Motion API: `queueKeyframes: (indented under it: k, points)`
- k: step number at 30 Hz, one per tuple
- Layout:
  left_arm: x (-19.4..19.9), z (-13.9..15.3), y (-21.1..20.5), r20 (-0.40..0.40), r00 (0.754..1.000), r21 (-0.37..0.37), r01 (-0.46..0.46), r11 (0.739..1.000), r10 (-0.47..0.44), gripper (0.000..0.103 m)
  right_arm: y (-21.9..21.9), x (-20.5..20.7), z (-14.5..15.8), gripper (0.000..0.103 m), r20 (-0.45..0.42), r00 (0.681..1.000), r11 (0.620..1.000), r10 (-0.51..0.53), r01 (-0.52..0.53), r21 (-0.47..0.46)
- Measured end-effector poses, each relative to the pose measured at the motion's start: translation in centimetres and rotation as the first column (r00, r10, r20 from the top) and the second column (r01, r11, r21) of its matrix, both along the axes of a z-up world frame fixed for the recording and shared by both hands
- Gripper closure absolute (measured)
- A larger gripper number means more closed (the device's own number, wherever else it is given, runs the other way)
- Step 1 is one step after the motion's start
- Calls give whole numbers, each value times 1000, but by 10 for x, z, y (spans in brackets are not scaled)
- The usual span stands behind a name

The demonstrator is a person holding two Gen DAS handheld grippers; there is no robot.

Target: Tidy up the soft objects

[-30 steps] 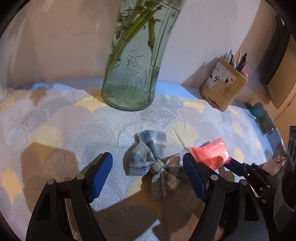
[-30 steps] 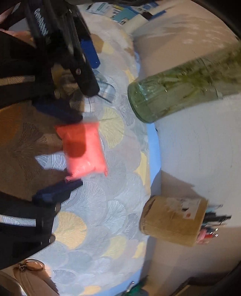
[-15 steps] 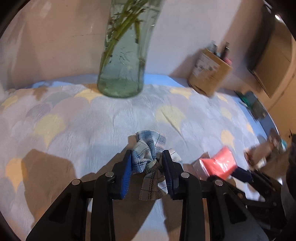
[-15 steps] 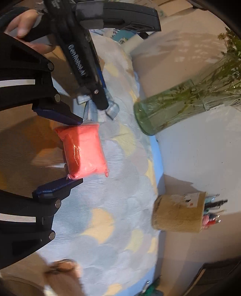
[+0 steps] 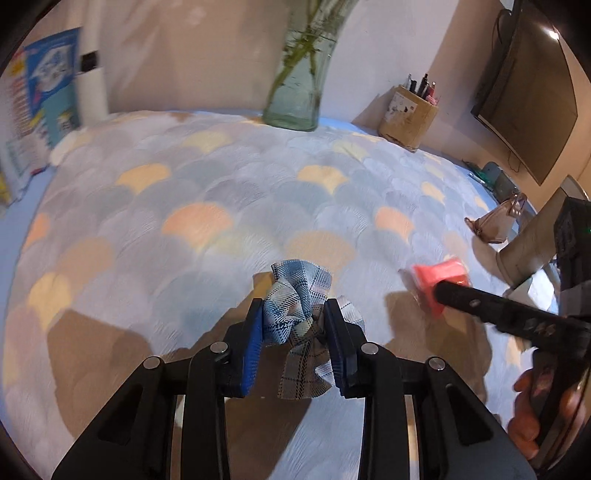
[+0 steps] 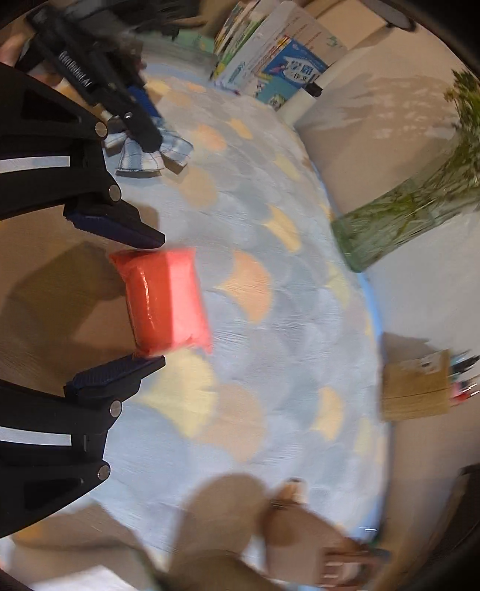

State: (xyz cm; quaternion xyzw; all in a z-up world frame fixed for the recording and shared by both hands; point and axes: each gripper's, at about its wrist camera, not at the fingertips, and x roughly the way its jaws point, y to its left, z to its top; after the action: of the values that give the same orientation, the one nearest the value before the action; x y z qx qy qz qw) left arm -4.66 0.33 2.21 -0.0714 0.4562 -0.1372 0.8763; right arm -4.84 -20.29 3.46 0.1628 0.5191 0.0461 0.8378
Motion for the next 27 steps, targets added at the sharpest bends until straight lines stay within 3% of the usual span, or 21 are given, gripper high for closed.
queueKeyframes:
  k: [4,8,11,17,27]
  points:
    - [-15,-3,17,35,998,-17,-56,998,57,74,4,-21,5,36,9,999,995,51,-52,86]
    - [-20,-3,29,70,994,-73,-82,994,87,74,24,-37,0,35,1,981,970,196,-193,149]
    - [-19,-4,31,69,995,-96,-70,993,76,74,31,-52,5,35,36,975,972,218,-220,77]
    - [-20,-5,21,80,996,-60,-44,997,48,74,24,-53,20,34,85,983,985,160,-153,-77]
    - [-22,-4,12,102,995,4,-12,1000,11,74,44,-20,-5,32,81,968,943,237,-209,-260]
